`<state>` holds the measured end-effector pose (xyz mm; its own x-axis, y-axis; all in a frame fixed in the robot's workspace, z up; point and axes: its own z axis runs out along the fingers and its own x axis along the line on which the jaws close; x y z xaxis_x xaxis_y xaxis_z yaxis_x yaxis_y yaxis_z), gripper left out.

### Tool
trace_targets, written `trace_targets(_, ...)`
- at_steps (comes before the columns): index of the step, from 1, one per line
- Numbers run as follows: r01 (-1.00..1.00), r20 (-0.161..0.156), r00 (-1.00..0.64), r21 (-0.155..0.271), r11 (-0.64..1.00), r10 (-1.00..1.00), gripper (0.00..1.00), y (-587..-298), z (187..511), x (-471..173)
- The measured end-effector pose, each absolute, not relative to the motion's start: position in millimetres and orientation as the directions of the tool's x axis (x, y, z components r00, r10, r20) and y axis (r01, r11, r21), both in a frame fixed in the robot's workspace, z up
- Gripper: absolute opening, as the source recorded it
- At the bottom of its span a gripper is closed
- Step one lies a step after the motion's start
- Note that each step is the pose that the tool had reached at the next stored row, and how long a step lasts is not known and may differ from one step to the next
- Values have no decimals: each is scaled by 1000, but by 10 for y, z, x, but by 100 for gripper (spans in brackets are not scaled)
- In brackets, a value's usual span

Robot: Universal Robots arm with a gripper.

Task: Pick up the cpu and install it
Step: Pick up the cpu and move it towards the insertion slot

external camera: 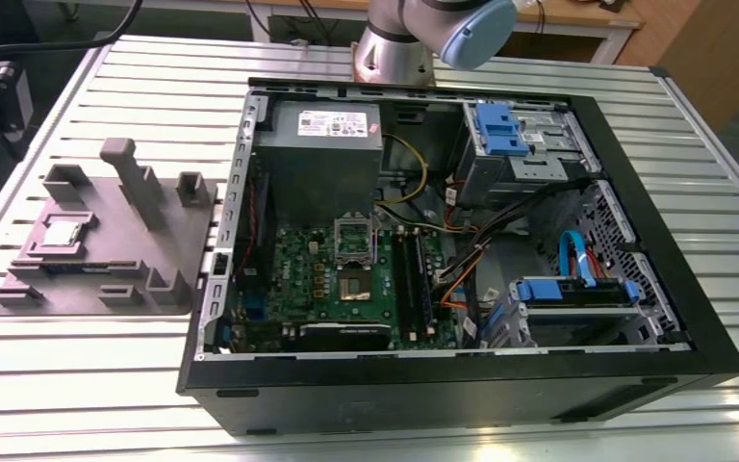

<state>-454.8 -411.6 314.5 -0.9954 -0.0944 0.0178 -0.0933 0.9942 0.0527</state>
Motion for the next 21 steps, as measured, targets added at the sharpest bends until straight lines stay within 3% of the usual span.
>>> trace_targets(21, -93, 18, -995, 54, 994, -94, 53, -4123, 3114, -4547)
